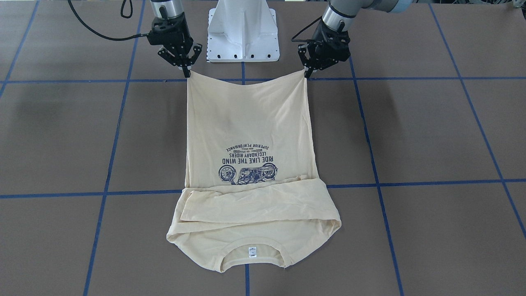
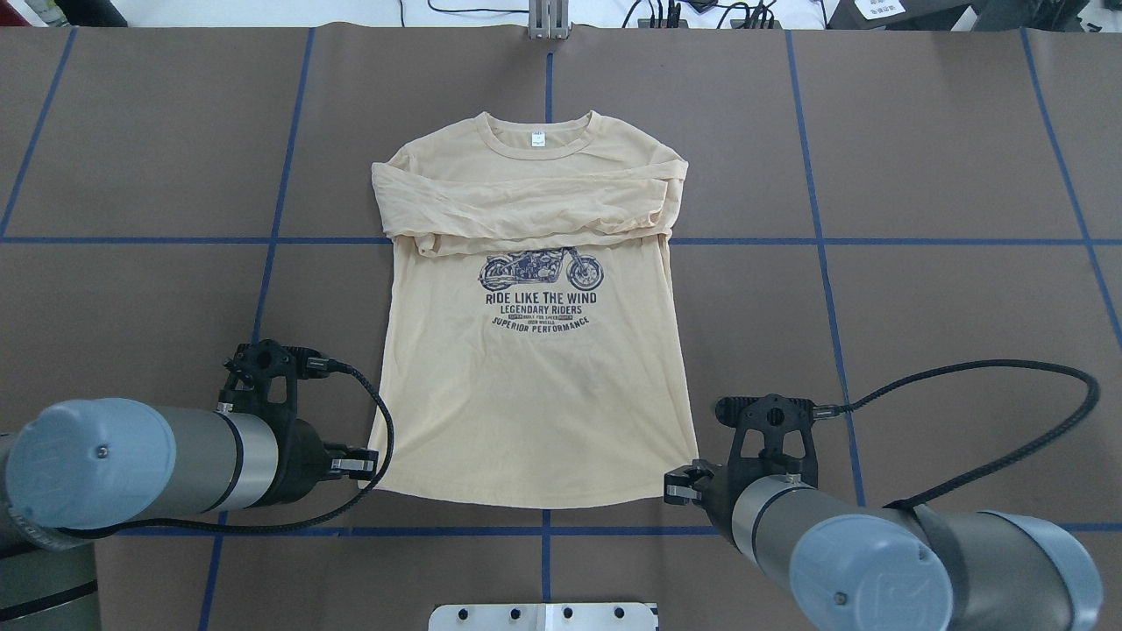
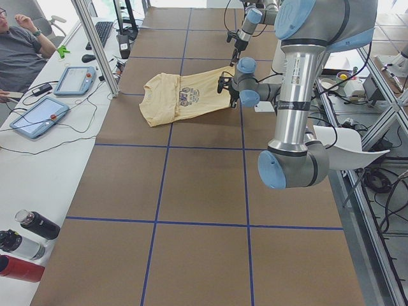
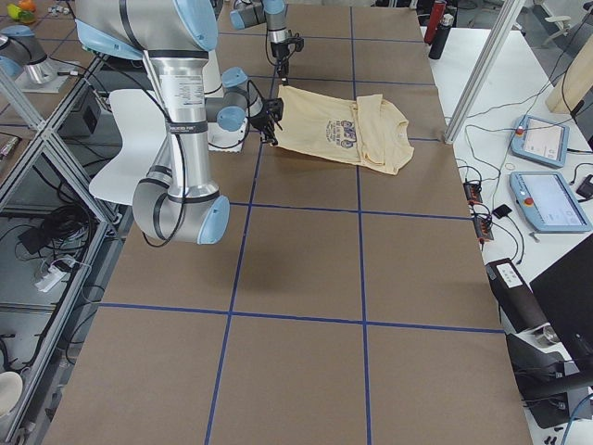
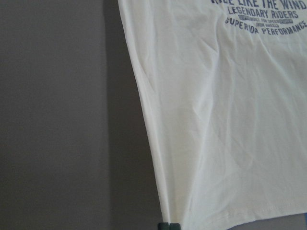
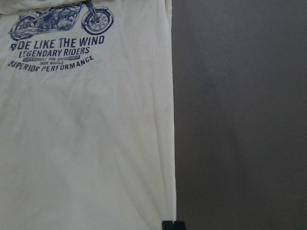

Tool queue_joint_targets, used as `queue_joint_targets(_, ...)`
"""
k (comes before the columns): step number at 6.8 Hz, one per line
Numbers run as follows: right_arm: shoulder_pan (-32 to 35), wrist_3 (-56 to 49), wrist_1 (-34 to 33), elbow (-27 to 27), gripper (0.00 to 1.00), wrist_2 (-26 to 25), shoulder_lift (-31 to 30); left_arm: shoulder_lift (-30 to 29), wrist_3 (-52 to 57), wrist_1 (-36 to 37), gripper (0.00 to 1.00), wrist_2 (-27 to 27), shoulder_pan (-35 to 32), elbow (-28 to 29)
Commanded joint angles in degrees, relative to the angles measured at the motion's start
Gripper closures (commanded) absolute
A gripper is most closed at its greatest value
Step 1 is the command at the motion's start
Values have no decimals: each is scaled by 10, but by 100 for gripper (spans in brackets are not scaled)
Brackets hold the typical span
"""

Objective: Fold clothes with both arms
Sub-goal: 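Lift the hem with both grippers and fold it toward the collar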

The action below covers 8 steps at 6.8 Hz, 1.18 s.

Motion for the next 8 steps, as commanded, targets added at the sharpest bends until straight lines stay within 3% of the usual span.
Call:
queue_joint_targets(1,-47,1,-51,84,100,21,-14,41,-4,66,100,-25,21,-120)
queue_joint_targets(4,-32,0,-51,88,100,16,-12,30,-5,68,100,-20,29,-103)
queue_joint_targets(6,51,-8,-51,21,100,20,45,-45,2,68,100,-8,-31,-7)
queue_joint_targets(8,131,-31,-50,-18,100,21,76,-80,39,68,100,1,-107,35)
